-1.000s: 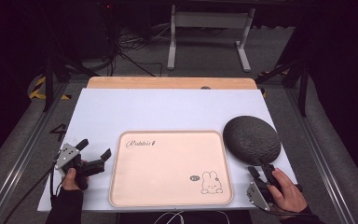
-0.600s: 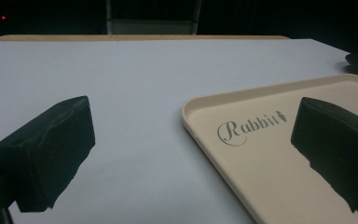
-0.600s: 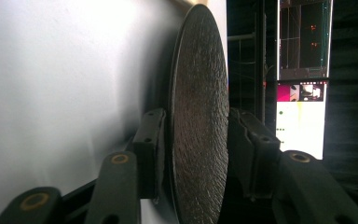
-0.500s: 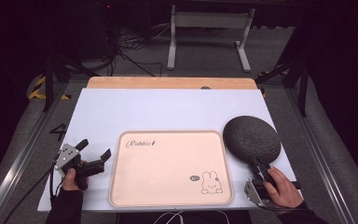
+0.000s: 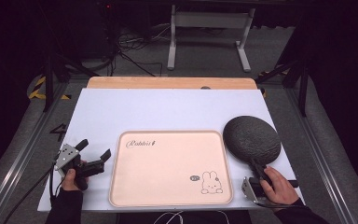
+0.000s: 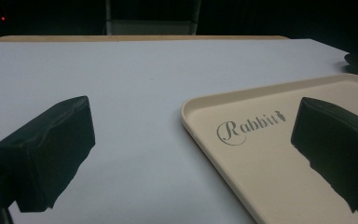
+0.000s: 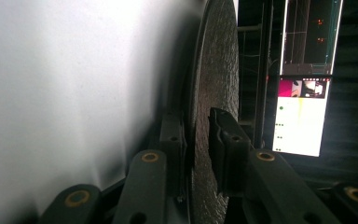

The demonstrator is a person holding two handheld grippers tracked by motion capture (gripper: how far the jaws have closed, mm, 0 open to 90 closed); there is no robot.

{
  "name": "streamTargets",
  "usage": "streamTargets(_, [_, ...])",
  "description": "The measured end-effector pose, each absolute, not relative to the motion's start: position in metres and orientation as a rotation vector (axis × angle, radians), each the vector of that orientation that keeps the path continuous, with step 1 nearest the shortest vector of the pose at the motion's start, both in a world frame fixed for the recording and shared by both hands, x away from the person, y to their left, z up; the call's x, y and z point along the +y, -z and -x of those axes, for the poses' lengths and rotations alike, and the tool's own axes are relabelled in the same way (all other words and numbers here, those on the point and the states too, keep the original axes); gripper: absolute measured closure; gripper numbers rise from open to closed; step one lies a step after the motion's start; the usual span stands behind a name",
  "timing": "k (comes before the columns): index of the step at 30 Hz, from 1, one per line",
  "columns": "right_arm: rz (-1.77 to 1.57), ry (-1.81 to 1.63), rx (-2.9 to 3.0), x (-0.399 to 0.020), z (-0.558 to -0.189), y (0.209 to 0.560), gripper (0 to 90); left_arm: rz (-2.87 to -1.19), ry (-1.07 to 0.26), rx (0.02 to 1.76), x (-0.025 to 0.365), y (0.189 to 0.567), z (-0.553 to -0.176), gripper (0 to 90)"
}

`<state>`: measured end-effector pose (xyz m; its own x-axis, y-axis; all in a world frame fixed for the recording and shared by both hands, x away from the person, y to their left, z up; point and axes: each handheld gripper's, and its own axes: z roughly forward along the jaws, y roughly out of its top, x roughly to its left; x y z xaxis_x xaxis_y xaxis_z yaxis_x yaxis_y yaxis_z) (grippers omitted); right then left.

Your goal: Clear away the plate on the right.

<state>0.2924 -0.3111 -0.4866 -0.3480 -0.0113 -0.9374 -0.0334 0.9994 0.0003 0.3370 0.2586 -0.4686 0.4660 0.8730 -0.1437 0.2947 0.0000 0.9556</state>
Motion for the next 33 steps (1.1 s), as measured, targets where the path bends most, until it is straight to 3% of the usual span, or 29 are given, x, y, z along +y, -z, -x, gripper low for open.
streamTargets(8, [0.03,0.005,1.932,-0.3106,-0.2959,0.4905,85.2,-1.554,-0.621,1.051,0.2588,0.4686,-0.337,0.3])
streamTargets(33, [0.003,-0.008,1.94,-0.3108,-0.2998,0.4914,86.1,-1.554,-0.617,1.049,0.2588,0.4687,-0.3371,0.3])
